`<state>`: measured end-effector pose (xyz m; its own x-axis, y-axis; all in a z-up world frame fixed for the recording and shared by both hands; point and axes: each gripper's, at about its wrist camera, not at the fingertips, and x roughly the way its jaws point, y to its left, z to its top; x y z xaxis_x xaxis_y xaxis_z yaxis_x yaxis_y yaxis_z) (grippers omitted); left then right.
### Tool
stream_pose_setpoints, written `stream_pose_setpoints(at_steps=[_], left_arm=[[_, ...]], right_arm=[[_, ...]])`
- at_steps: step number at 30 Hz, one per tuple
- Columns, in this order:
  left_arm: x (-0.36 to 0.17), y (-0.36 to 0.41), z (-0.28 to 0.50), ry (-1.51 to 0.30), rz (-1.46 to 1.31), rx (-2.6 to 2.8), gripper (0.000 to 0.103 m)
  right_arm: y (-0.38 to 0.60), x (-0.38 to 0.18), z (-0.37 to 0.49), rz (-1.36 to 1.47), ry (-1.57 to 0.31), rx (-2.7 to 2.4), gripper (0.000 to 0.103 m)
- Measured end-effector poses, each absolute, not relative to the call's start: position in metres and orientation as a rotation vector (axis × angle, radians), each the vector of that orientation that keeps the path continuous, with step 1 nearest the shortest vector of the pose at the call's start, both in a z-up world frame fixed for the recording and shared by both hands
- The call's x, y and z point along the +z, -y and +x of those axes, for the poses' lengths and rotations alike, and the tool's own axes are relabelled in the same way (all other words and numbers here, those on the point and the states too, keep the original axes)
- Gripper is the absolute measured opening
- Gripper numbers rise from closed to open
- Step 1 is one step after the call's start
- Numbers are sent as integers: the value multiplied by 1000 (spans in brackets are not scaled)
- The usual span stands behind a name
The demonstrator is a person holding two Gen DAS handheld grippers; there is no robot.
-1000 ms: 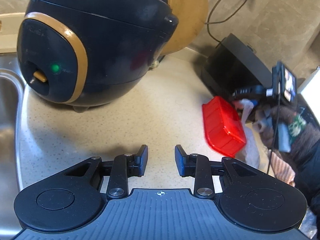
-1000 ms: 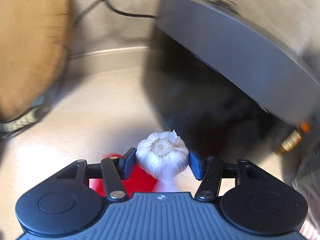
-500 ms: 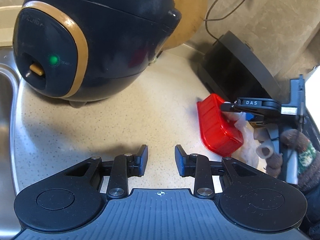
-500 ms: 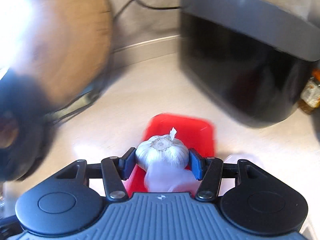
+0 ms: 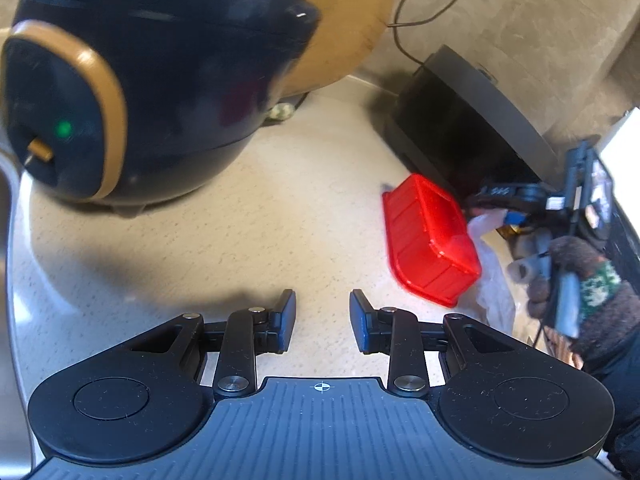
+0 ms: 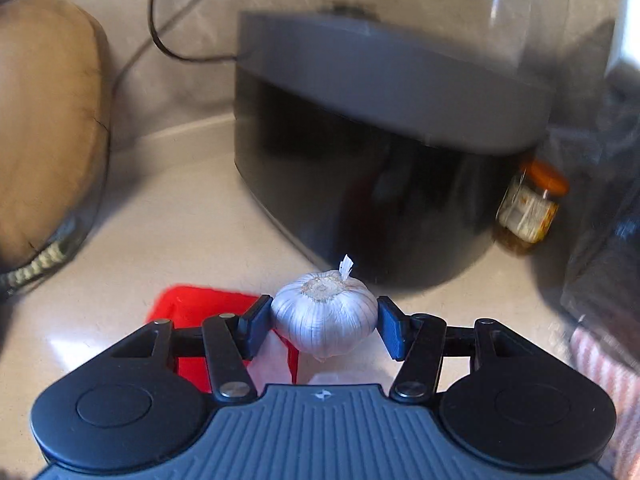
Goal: Collect trash
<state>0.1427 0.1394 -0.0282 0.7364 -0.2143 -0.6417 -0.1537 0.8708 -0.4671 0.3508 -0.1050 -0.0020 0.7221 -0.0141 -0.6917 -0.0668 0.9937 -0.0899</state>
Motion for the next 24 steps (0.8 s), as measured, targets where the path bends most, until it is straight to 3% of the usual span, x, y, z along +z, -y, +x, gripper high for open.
stream_pose_setpoints(at_steps=[14,24], left_arm=[[-4,-112,172,-720,-415,-52,33],[0,-74,202,-724,-321,-106,33]], right_arm=[[120,-19,294,272,-1005,440,56],[130,-33,246,102,-902,482,56]])
